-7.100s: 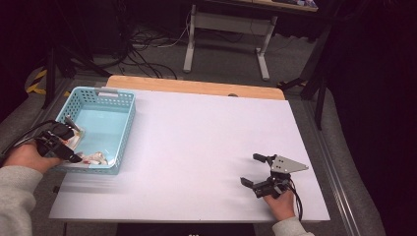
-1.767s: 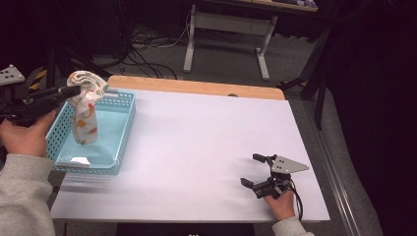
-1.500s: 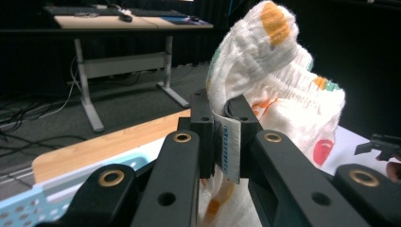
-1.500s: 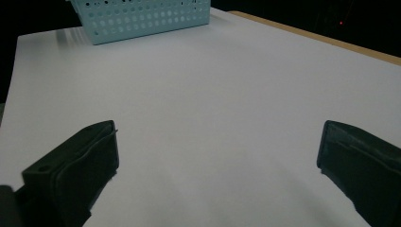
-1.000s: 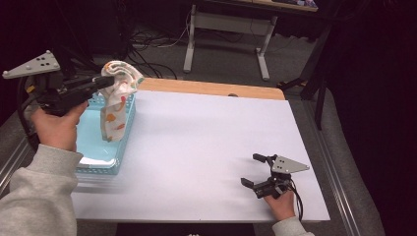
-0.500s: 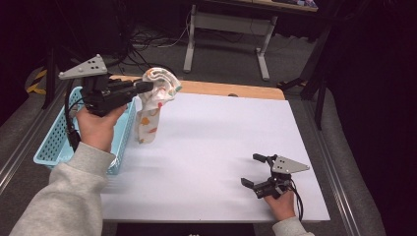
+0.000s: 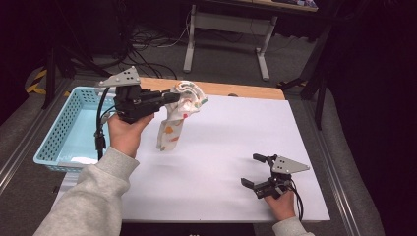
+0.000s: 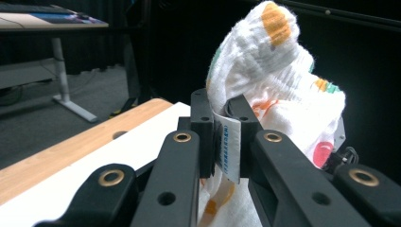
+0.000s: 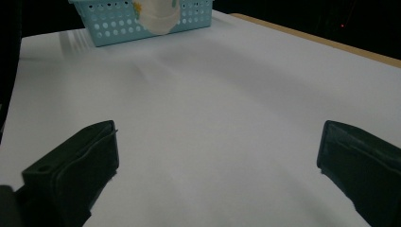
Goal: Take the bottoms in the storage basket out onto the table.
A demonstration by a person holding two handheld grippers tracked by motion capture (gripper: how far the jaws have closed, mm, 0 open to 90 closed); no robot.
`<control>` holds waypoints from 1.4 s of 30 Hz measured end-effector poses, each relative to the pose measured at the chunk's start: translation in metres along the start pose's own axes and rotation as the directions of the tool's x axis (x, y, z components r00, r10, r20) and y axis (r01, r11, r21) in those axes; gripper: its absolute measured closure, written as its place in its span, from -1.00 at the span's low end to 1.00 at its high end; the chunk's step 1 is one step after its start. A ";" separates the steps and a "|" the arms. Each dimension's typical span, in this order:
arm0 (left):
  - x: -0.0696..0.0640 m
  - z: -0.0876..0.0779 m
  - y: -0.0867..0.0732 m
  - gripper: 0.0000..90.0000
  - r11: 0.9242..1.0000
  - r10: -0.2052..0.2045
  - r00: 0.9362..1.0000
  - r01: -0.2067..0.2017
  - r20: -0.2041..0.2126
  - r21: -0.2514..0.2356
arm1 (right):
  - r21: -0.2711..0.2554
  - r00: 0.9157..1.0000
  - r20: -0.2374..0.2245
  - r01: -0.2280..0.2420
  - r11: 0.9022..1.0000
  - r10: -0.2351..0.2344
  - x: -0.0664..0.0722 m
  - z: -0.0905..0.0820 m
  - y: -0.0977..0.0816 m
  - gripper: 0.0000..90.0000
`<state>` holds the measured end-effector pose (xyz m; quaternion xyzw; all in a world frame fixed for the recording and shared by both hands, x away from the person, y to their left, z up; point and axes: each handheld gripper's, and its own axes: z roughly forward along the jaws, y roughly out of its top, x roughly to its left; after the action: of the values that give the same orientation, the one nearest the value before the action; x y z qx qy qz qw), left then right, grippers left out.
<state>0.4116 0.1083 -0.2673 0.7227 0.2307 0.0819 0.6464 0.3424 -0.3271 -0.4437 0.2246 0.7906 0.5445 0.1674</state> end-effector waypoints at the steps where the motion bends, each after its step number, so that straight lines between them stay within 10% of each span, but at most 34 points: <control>1: -0.001 0.003 -0.001 0.88 1.000 -0.002 1.000 0.002 0.007 0.003 | 0.000 1.000 0.000 0.000 1.000 0.000 0.000 0.000 0.000 -0.99; 22: -0.008 0.058 -0.040 0.87 0.996 -0.040 0.997 0.035 0.064 0.087 | 0.001 1.000 0.000 0.002 1.000 -0.002 0.000 0.000 0.000 -0.99; 42: 0.019 0.100 -0.069 0.86 0.975 -0.079 0.996 0.086 -0.041 0.207 | -0.005 1.000 0.000 -0.001 1.000 0.001 0.000 -0.001 0.000 -0.99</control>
<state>0.4543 0.0305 -0.3528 0.7748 0.2782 0.0419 0.5661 0.3423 -0.3281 -0.4437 0.2249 0.7892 0.5464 0.1677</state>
